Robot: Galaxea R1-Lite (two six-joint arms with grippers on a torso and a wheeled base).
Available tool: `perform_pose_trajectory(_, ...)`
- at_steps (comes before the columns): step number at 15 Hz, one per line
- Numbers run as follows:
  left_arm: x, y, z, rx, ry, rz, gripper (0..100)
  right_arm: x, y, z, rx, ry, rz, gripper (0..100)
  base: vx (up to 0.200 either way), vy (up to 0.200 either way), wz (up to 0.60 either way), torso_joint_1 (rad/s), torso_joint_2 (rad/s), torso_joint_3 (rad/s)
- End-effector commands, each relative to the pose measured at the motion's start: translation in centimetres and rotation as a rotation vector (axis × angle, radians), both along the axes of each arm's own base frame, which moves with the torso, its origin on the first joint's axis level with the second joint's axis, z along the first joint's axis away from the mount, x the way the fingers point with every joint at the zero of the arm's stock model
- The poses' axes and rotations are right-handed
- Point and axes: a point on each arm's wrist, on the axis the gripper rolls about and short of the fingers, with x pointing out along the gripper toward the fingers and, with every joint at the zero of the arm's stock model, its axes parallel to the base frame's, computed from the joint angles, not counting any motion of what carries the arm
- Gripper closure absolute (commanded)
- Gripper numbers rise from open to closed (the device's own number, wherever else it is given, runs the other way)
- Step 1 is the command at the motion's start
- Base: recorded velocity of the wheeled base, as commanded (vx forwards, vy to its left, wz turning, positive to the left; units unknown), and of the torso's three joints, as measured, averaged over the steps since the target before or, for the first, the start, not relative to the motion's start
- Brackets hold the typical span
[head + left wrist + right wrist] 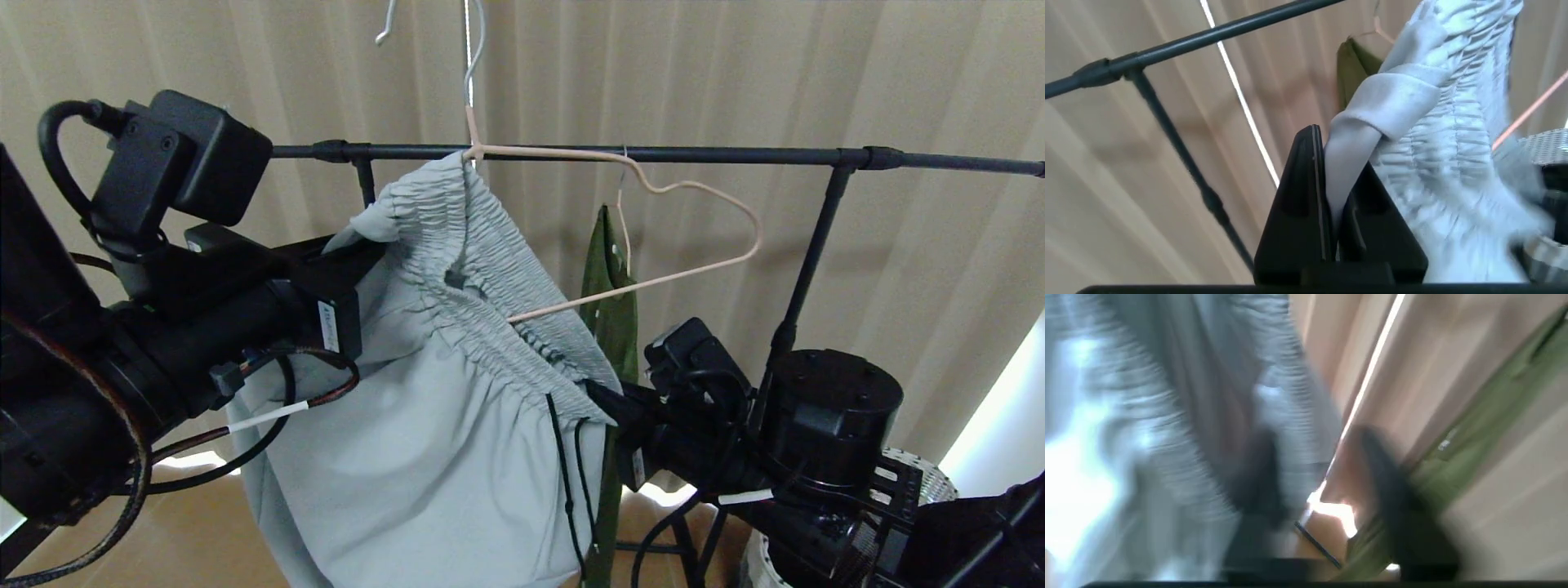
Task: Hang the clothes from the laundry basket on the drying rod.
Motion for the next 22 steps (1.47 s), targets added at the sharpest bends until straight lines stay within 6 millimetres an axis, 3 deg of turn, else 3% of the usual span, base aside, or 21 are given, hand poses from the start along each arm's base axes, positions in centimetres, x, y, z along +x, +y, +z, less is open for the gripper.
perform_pose_trajectory(1, 0.3, 0.7, -0.8, 0.017, 0.021, 0.033, 100, 0.5, -0.9, 0.3, 0.003, -0.009, -0.032, 100, 0.000, 0.000, 0.00, 0.000, 0.00, 0.000)
perform_pose_trajectory(6, 0.6, 2.2, -1.9, 0.039, 0.053, 0.097, 100, 3.0, -4.3, 1.1, -0.026, -0.061, -0.167, 100, 0.000, 0.000, 0.00, 0.000, 0.00, 0.000)
perform_pose_trajectory(10, -0.5, 3.3, -3.4, 0.137, 0.067, 0.118, 100, 5.2, -6.2, 2.5, -0.007, -0.112, -0.256, 100, 0.000, 0.000, 0.00, 0.000, 0.00, 0.000)
perform_pose_trajectory(12, -0.5, 5.0, -4.7, 0.268, 0.074, 0.184, 100, 5.5, -6.3, 3.0, 0.003, -0.127, -0.264, 100, 0.000, 0.000, 0.00, 0.000, 0.00, 0.000)
perform_pose_trajectory(17, 0.1, 5.4, -5.3, 0.318, 0.102, 0.215, 100, 5.7, -5.9, 4.2, 0.009, -0.178, -0.231, 100, 0.000, 0.000, 0.00, 0.000, 0.00, 0.000)
perform_pose_trajectory(21, 1.0, 5.0, -4.8, 0.290, 0.106, 0.299, 100, 3.3, -4.0, 6.0, -0.042, -0.192, -0.011, 100, 0.000, 0.000, 0.00, 0.000, 0.00, 0.000)
perform_pose_trajectory(22, 1.4, 4.8, -4.7, 0.260, 0.110, 0.301, 100, 2.3, -3.1, 6.9, -0.043, -0.183, 0.049, 0, 0.000, 0.000, 0.00, 0.000, 0.00, 0.000)
